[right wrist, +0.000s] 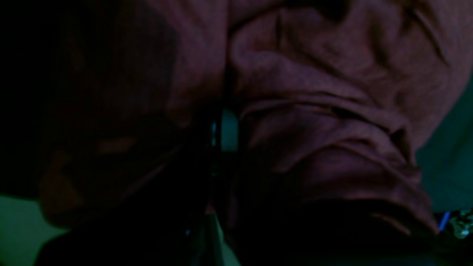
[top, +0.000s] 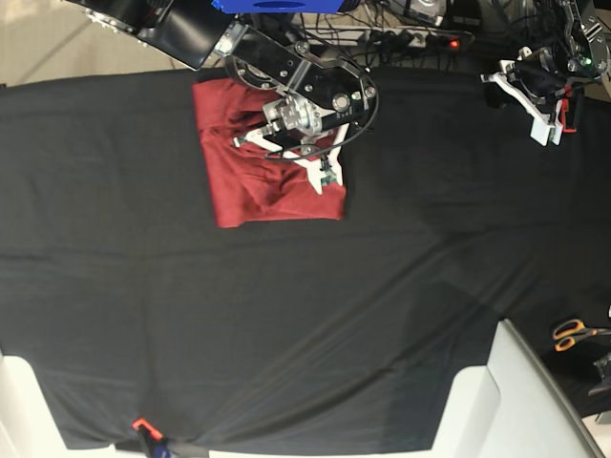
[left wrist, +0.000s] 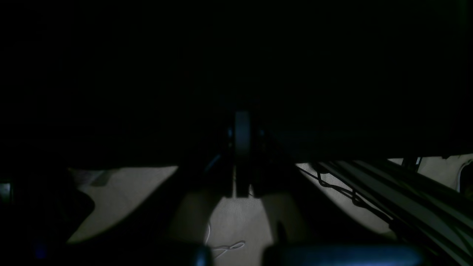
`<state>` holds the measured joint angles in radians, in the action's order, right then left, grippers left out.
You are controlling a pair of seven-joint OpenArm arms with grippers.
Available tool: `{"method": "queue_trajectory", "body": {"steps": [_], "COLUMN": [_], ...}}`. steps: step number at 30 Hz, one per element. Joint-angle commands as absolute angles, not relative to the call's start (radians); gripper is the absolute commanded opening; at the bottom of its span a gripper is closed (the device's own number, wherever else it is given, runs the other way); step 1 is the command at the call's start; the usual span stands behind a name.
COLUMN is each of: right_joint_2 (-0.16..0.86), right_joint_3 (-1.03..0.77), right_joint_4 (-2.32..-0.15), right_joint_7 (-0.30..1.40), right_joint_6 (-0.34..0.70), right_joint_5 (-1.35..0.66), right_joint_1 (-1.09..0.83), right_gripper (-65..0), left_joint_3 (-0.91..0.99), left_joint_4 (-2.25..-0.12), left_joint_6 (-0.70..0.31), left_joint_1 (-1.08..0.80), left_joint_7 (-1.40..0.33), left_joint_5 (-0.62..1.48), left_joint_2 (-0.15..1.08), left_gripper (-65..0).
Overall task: Fold the T-shirt properly
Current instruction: 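Press down on the folded red shirt's center with the right gripper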
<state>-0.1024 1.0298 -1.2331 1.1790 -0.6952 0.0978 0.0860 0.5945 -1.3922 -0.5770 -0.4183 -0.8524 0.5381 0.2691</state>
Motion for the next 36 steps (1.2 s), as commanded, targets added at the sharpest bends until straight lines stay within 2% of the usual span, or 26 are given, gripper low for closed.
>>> {"method": "queue_trajectory", "body": {"steps": [1, 10, 20, 27, 36], "right_joint_2": [-0.113, -0.114, -0.127, -0.128, -0.130], "right_joint_3": [1.030, 1.029, 1.063, 1.176, 1.178], "right_joint_4": [-1.239, -1.368, -1.363, -1.290, -1.253], "right_joint_7": [1.178, 1.236, 1.242, 1.257, 1.260], "right_joint_6": [-0.698, -0.698, -0.698, -0.698, -0.698], "right_joint_5": [0.125, 0.199, 0.200, 0.226, 0.236], "right_joint_1": [0.111, 0.125, 0.131, 0.153, 0.216], "right_gripper": [-64.4, -64.4, -64.5, -64.5, -64.5], "left_joint_3": [0.601, 0.601, 0.601, 0.601, 0.601], "left_joint_4": [-1.408, -1.408, -1.408, -1.408, -1.408], "left_joint_6": [-0.582, -0.582, -0.582, -0.582, -0.582], "left_joint_1": [-0.420, -0.420, -0.420, -0.420, -0.420], "left_joint_7": [-0.842, -0.842, -0.842, -0.842, -0.842], "left_joint_5": [0.549, 0.549, 0.549, 0.549, 0.549], "left_joint_2": [0.285, 0.269, 0.269, 0.260, 0.259], "left_gripper": [-65.0, -65.0, -65.0, -65.0, -65.0]}}
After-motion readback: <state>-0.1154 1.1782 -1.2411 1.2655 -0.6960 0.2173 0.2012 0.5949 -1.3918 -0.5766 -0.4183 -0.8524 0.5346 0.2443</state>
